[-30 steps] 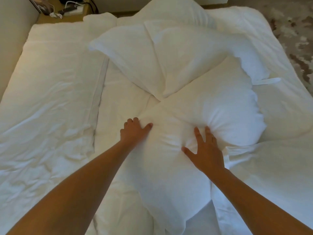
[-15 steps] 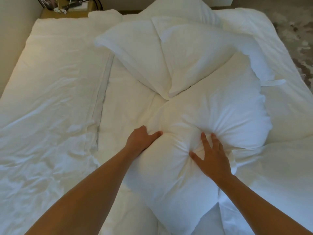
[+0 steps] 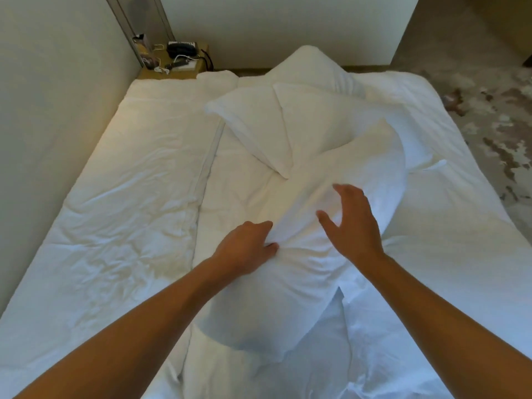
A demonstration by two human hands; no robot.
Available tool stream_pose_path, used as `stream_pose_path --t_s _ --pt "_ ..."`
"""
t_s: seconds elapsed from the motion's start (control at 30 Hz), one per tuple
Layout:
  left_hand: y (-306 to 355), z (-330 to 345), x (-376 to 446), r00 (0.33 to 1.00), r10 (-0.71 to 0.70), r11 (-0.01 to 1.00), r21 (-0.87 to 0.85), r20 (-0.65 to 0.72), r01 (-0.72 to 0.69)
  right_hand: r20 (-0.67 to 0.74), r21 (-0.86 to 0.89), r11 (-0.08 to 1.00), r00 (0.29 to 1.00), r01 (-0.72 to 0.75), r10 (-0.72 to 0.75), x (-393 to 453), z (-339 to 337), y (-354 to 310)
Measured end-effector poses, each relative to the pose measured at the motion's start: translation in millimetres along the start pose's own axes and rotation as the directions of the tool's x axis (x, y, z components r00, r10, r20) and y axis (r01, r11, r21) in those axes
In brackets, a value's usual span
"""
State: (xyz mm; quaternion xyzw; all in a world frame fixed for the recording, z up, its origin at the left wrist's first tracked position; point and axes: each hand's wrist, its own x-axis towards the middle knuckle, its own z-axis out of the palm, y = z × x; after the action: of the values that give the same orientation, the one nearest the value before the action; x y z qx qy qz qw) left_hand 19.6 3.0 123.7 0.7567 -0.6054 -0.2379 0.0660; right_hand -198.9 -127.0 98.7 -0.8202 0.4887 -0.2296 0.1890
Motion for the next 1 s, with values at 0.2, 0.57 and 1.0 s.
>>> stream_pose_path --t_s 0.2,0.57,1.0 --pt "2 -34 -95 0.997 0.054 0.983 0.177 -0.057 -0.044 0.489 0.061 0.910 0.783 0.410 -0.385 17 -2 -65" --pt "-33 1 -176 0.930 -0.282 0.955 0.023 -0.235 0.296 0.429 -0.075 0.844 0.782 0.531 -0.453 -14 37 -67" --pt "-25 -5 -164 0.896 -0.329 0.943 -0.050 -0.299 0.329 0.318 0.028 0.947 0.895 0.320 -0.312 1 25 -59"
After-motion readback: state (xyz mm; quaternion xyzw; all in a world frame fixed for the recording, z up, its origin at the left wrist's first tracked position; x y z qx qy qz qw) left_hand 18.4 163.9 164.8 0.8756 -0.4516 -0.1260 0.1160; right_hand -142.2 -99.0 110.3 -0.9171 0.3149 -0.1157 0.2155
